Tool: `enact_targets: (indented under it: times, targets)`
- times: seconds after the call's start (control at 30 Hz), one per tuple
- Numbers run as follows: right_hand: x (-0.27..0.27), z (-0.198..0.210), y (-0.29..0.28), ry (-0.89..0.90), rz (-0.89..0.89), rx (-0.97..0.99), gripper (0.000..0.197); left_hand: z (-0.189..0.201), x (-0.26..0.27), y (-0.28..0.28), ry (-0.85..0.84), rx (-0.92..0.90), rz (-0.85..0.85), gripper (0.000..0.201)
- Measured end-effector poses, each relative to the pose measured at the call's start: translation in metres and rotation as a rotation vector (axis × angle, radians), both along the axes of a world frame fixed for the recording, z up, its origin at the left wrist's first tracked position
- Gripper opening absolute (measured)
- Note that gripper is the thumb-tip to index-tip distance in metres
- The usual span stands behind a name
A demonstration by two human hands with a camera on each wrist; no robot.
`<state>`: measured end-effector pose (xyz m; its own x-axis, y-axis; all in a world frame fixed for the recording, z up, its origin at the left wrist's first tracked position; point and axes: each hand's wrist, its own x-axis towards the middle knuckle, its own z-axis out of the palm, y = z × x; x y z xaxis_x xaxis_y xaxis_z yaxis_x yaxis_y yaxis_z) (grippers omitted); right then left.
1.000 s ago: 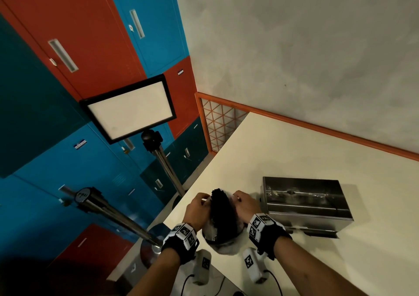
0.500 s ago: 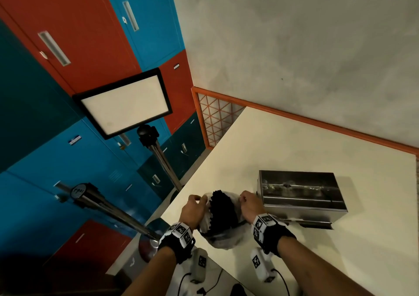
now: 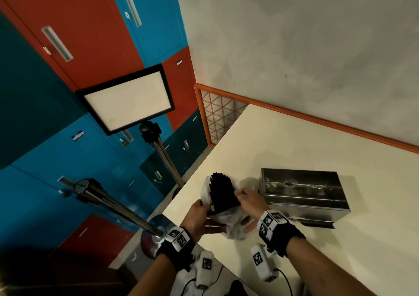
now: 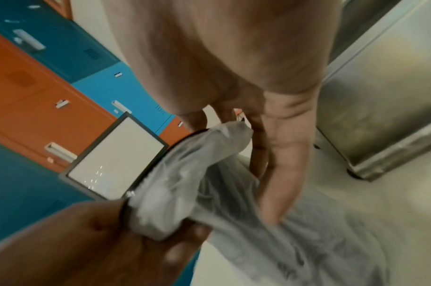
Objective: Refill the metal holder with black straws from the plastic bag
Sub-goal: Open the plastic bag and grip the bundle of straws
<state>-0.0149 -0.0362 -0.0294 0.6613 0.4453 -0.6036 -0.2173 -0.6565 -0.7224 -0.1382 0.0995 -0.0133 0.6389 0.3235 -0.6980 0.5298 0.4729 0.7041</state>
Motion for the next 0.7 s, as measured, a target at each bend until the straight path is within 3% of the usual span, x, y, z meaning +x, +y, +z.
enact_targets:
  times: [0.07, 0.13, 0.23, 0.33, 0.43, 0.5, 0.57, 0.63, 0.7]
  targets:
    - [-0.004, 0.004, -0.001, 0.262, -0.194, 0.172, 0.025, -0.006, 0.001, -0.003, -0.069, -0.016, 0.025, 0.03]
    - [-0.006, 0.011, -0.002, 0.362, -0.327, 0.306, 0.019, -0.008, 0.0, -0.008, -0.125, -0.012, 0.03, 0.039]
    - [-0.006, 0.006, -0.002, 0.285, -0.367, 0.354, 0.024, -0.008, 0.001, -0.016, -0.196, 0.024, 0.046, 0.051]
    - [-0.01, -0.01, -0.006, 0.131, -0.29, 0.272, 0.026, -0.023, 0.0, -0.021, -0.204, 0.067, 0.104, 0.061]
    - [-0.017, -0.026, -0.01, -0.084, -0.139, 0.082, 0.028, -0.051, -0.004, -0.019, -0.04, 0.058, 0.128, 0.049]
    - [-0.023, -0.026, -0.012, -0.212, -0.019, -0.036, 0.027, -0.061, -0.006, -0.016, 0.119, 0.248, -0.016, 0.035]
    - [-0.026, -0.026, -0.014, -0.267, 0.059, -0.081, 0.029, -0.067, -0.006, -0.01, 0.226, 0.6, -0.236, 0.042]
    - [-0.025, -0.027, -0.015, -0.277, 0.091, -0.094, 0.028, -0.063, -0.003, -0.003, 0.182, 0.817, -0.33, 0.059]
    - [-0.022, -0.029, -0.016, -0.269, 0.106, -0.111, 0.028, -0.055, 0.001, 0.006, 0.131, 0.857, -0.293, 0.051]
